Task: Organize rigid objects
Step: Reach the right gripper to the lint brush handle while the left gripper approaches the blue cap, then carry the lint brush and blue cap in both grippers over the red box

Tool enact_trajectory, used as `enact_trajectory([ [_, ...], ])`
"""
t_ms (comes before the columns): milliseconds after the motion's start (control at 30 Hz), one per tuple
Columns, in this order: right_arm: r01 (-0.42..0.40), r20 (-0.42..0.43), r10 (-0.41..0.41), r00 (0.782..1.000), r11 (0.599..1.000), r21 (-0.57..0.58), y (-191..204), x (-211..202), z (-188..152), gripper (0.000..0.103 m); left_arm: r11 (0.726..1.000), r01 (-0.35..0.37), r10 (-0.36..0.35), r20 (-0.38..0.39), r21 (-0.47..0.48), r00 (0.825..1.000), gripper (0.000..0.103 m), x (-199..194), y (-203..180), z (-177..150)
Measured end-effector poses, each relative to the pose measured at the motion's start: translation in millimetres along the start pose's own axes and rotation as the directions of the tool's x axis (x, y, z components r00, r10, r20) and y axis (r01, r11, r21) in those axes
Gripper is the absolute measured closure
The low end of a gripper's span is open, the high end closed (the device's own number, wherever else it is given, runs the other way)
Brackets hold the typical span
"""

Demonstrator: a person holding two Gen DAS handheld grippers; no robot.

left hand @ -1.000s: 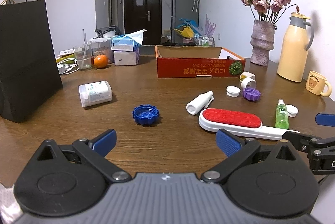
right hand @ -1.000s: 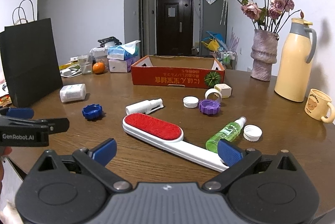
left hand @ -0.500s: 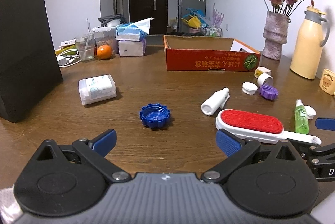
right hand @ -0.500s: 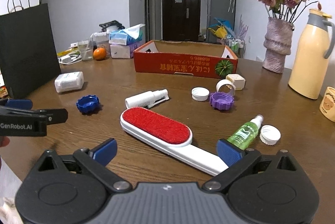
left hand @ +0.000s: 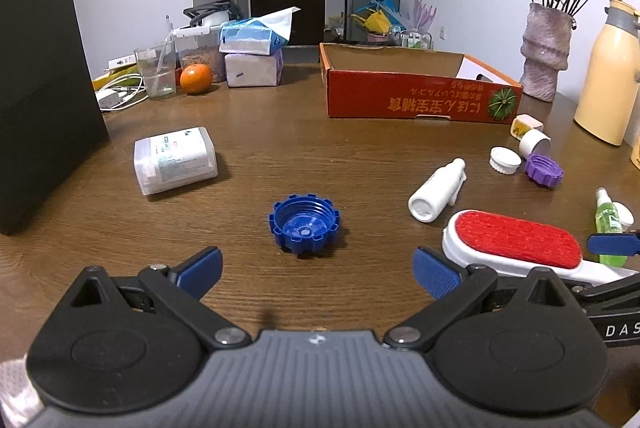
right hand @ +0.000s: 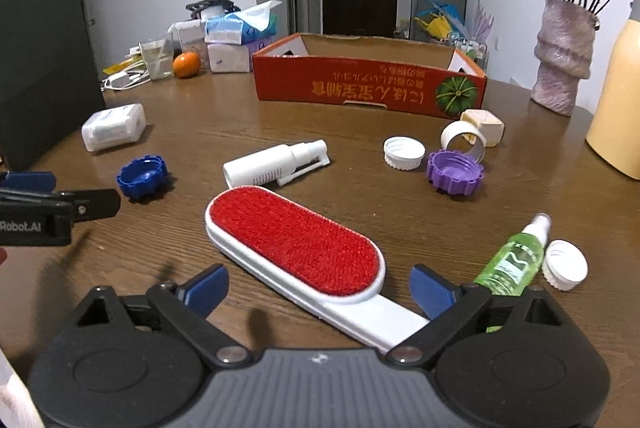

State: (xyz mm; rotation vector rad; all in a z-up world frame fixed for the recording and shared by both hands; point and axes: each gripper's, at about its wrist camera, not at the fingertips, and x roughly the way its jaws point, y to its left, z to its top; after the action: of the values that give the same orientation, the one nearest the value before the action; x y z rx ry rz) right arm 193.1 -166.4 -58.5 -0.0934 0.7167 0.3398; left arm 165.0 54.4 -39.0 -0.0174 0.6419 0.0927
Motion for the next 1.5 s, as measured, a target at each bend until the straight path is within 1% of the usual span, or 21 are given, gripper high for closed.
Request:
enact_trajectory([
  [133, -0.023, -0.031, 0.023, 0.999, 1.000, 0.003, -3.3, 15.1, 2.8, 0.007, 1.000, -0.004, 0.004, -0.010, -0.002, 1.000, 0.000, 8.1, 2.2, 2.6],
  [200, -0.033, -0.040, 0.033, 0.999, 0.999, 0.006, -4.4, 21.1, 4.6, 0.008, 1.000, -0.007, 0.007, -0.013, -0.004, 1.000, 0.000, 11.5, 3.2, 3.8],
  [300, -0.054, -0.051, 0.054, 0.997, 0.999, 0.010, -5.9, 28.5, 7.9, 0.015, 1.000, -0.008, 0.008, -0.020, -0.009, 1.000, 0.000, 16.8, 5.7, 4.8],
  [367, -0.052, -0.048, 0.052, 0.998, 0.999, -0.012, -3.5, 31.0, 9.0, 0.023, 1.000, -0.009, 0.009, -0.026, -0.012, 1.000, 0.000, 20.1, 6.9, 5.3],
  [400, -0.051, -0.046, 0.050, 0.998, 0.998, -0.021, -3.1, 31.5, 9.6, 0.025, 1.000, -0.011, 0.011, -0.030, -0.012, 1.000, 0.000, 21.8, 7.3, 5.7],
  [433, -0.055, -0.040, 0.054, 0.998, 0.998, -0.027, -2.8, 31.8, 9.9, 0.031, 1.000, -0.013, 0.012, -0.032, -0.012, 0.999, 0.000, 23.4, 7.7, 6.3],
  [467, -0.058, -0.034, 0.057, 0.998, 0.998, -0.028, -3.3, 31.6, 10.4, 0.037, 1.000, -0.014, 0.014, -0.034, -0.012, 0.999, 0.000, 25.1, 8.1, 6.9],
  [567, -0.066, -0.020, 0.066, 0.998, 0.998, -0.017, -7.0, 31.5, 11.9, 0.047, 1.000, -0.019, 0.018, -0.039, -0.011, 0.999, 0.000, 30.6, 9.8, 9.3],
  [900, -0.090, 0.051, 0.088, 0.995, 0.995, 0.032, -17.2, 26.1, 13.1, 0.048, 0.999, -0.052, 0.052, -0.054, -0.005, 0.997, 0.000, 53.8, 13.5, 19.5],
  [1000, -0.091, 0.075, 0.087, 0.993, 0.995, 0.045, -19.7, 23.9, 13.7, 0.048, 0.998, -0.060, 0.059, -0.064, -0.006, 0.996, 0.006, 61.5, 13.6, 21.6],
  [1067, -0.088, 0.085, 0.084, 0.993, 0.995, 0.052, -21.1, 22.9, 13.9, 0.048, 0.998, -0.061, 0.061, -0.070, -0.002, 0.996, 0.015, 65.9, 13.1, 22.3],
  [1200, -0.084, 0.096, 0.078, 0.992, 0.995, 0.062, -23.1, 22.8, 14.5, 0.048, 0.998, -0.064, 0.065, -0.078, 0.010, 0.995, 0.024, 73.7, 9.8, 23.6],
  [1233, -0.084, 0.098, 0.077, 0.992, 0.994, 0.063, -23.7, 22.5, 14.7, 0.048, 0.998, -0.059, 0.060, -0.079, 0.014, 0.995, 0.029, 75.2, 8.9, 23.9],
  [1267, -0.083, 0.100, 0.076, 0.992, 0.994, 0.064, -23.6, 22.2, 14.8, 0.048, 0.999, -0.050, 0.052, -0.081, 0.018, 0.995, 0.040, 76.7, 8.2, 24.2],
  [1300, -0.082, 0.103, 0.075, 0.992, 0.994, 0.066, -24.1, 22.1, 15.1, 0.048, 0.999, -0.037, 0.039, -0.087, 0.021, 0.995, 0.048, 78.6, 7.4, 24.6],
  [1500, -0.071, 0.117, 0.062, 0.991, 0.995, 0.074, -25.6, 19.6, 16.4, 0.048, 0.999, -0.018, 0.021, -0.070, 0.046, 0.997, 0.048, 76.2, 2.4, 25.4],
])
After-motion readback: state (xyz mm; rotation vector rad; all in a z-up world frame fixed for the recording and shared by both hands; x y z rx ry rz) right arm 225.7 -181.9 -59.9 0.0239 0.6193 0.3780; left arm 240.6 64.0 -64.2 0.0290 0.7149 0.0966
